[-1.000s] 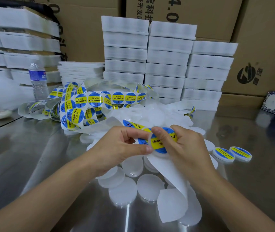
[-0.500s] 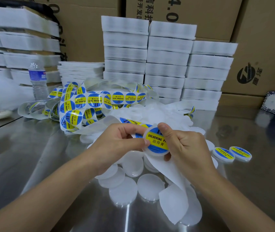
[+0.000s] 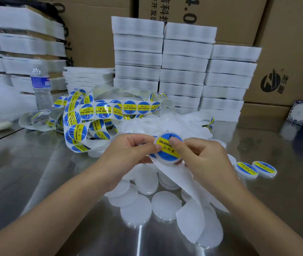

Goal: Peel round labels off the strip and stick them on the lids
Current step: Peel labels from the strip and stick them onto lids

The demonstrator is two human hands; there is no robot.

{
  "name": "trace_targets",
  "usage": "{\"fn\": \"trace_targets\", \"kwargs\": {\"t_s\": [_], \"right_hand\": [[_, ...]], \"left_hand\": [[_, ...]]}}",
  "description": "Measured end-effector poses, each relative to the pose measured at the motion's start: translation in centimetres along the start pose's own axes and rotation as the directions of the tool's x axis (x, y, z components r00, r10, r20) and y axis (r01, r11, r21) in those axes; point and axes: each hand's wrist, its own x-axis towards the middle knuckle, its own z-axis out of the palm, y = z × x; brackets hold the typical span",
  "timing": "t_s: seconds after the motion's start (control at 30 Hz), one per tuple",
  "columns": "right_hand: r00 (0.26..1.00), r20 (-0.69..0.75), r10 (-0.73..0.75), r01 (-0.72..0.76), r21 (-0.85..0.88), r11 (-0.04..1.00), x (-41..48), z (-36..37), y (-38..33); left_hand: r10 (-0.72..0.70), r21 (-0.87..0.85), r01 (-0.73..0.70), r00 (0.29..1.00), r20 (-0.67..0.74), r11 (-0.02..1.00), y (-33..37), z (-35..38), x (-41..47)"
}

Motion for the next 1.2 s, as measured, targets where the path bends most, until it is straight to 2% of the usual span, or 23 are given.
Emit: {"fn": "trace_targets", "kwargs": {"t_s": [0.13,0.17,0.23,0.3,0.37,0.43,0.5,0.7,0.87,0.9,0.93,1.0,1.07,1.13,1.2], "right_hand": [[0.997,0.080,0.004,-0.024,0.249,0.968,0.8,-0.9,-0.2],[0.998,0.067,0.003,-0.020,0.268,0.963,1.1,-1.5,0.0],[0.997,-0.067,0.041,-0.022,0.265,0.964,1.9,-2.9,0.3],[0.959,-0.270,0.087,-0.046,0.154,0.987,2.6,-4.6,1.4],[0.898,-0.436,0.060,-0.129,-0.130,0.983,3.3,-6.1,3.2],[0.876,-0.481,0.035,-0.240,-0.371,0.897,3.6,-7.3,5.0],[0.868,-0.487,0.098,-0.350,-0.461,0.816,3.6,-8.3,6.8],[0.723,-0.521,0.454,-0.684,-0.448,0.575,3.2,-11.2,9.8],[0.629,-0.517,0.581,-0.770,-0.520,0.371,3.1,-11.6,9.2],[0.648,-0.511,0.565,-0.752,-0.547,0.368,3.1,-11.5,8.6],[0.705,-0.486,0.517,-0.701,-0.587,0.404,3.1,-11.3,8.0],[0.856,-0.393,0.335,-0.516,-0.636,0.573,3.4,-10.1,6.8],[0.945,-0.309,0.106,-0.282,-0.609,0.741,3.4,-8.1,5.0],[0.966,-0.220,-0.137,-0.012,-0.566,0.824,2.9,-5.6,3.1],[0.943,-0.139,-0.302,0.194,-0.505,0.841,2.0,-3.3,1.5]], "left_hand": [[0.004,0.022,-0.002,0.998,-0.060,1.000,0.0,0.0,0.2],[0.014,0.031,-0.012,0.997,-0.071,0.999,0.0,0.0,0.2],[0.051,0.053,-0.045,0.992,-0.111,0.998,0.0,0.2,0.2],[0.116,0.100,-0.102,0.982,-0.151,0.990,-0.2,0.2,0.2],[0.185,0.195,-0.151,0.968,-0.168,0.969,-0.4,0.1,0.2],[0.224,0.276,-0.173,0.961,-0.165,0.946,-0.4,0.0,0.1],[0.228,0.287,-0.177,0.961,-0.154,0.941,-0.5,0.0,0.2],[0.168,0.295,-0.123,0.977,-0.133,0.947,-0.7,-0.3,0.5],[0.153,0.279,-0.115,0.981,-0.121,0.953,0.0,0.3,0.1],[0.166,0.291,-0.127,0.980,-0.112,0.948,0.0,0.3,0.1],[0.177,0.316,-0.137,0.979,-0.101,0.939,0.0,0.3,0.1],[0.197,0.380,-0.152,0.977,-0.081,0.912,-0.4,0.1,0.3],[0.221,0.426,-0.175,0.974,-0.059,0.887,-0.6,-0.3,0.4],[0.241,0.447,-0.196,0.969,-0.046,0.873,-0.7,-0.4,0.3],[0.250,0.456,-0.203,0.967,-0.046,0.867,-0.6,-0.3,0.3]]}}
